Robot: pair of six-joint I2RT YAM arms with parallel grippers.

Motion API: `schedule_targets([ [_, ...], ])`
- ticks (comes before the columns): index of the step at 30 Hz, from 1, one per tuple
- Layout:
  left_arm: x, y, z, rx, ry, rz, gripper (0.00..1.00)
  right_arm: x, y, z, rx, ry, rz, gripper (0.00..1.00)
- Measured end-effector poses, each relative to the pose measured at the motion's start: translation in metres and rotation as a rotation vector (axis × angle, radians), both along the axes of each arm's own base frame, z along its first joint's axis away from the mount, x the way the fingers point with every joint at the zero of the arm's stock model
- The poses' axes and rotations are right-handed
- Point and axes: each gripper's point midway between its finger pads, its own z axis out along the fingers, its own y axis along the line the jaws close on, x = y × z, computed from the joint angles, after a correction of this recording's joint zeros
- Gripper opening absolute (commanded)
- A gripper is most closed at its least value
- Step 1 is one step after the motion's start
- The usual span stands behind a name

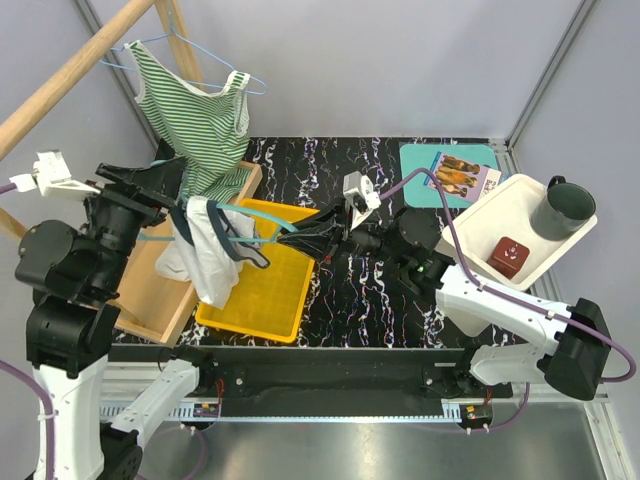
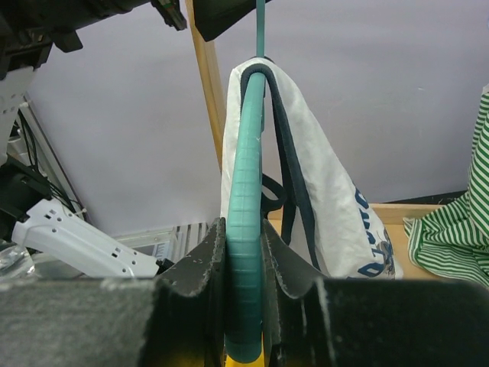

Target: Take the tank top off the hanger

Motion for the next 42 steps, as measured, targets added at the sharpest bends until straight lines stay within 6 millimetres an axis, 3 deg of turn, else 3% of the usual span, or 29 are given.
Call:
schedule_targets([
  [3,0.009,-0.002,-0.014,0.012,0.034,-0.001,0.44,0.0,0.001,-0.006,-0.017,-0.009,0.0,0.0],
  [6,0.017,-0.004,-0.027,0.021,0.062,0.0,0.1,0.001,0.004,-0.013,-0.037,-0.021,0.005,0.0],
  [8,0.018,-0.006,-0.03,0.019,0.068,-0.01,0.0,0.001,0.005,-0.018,-0.047,-0.022,0.008,0.0],
  [12,0.02,-0.006,-0.035,0.036,0.065,-0.005,0.0,0.004,0.009,-0.029,-0.07,0.003,0.01,0.01],
  [16,0.019,0.0,-0.048,0.051,0.078,0.024,0.0,0.009,0.011,-0.041,-0.089,0.094,-0.009,0.51],
  [17,0.019,0.002,-0.053,0.056,0.085,0.036,0.0,0.011,0.011,-0.045,-0.097,0.134,-0.025,0.58],
  [21,0.015,0.014,-0.063,0.078,0.092,0.094,0.0,0.043,0.007,-0.066,-0.189,0.353,-0.2,0.77],
  [26,0.012,0.03,-0.058,0.083,0.066,0.177,0.0,0.067,0.002,-0.05,-0.243,0.434,-0.357,0.94],
  [29,0.011,0.039,-0.057,0.077,0.057,0.223,0.0,0.071,0.008,-0.039,-0.274,0.422,-0.426,0.99],
  [34,0.014,0.049,-0.067,0.122,0.078,0.279,0.0,0.067,0.031,-0.023,-0.328,0.358,-0.502,1.0],
  [39,0.014,0.058,-0.072,0.159,0.092,0.327,0.0,0.08,0.02,-0.024,-0.363,0.325,-0.618,1.0],
  [42,0.012,0.063,-0.074,0.167,0.094,0.35,0.0,0.074,0.023,-0.027,-0.395,0.296,-0.632,0.96],
])
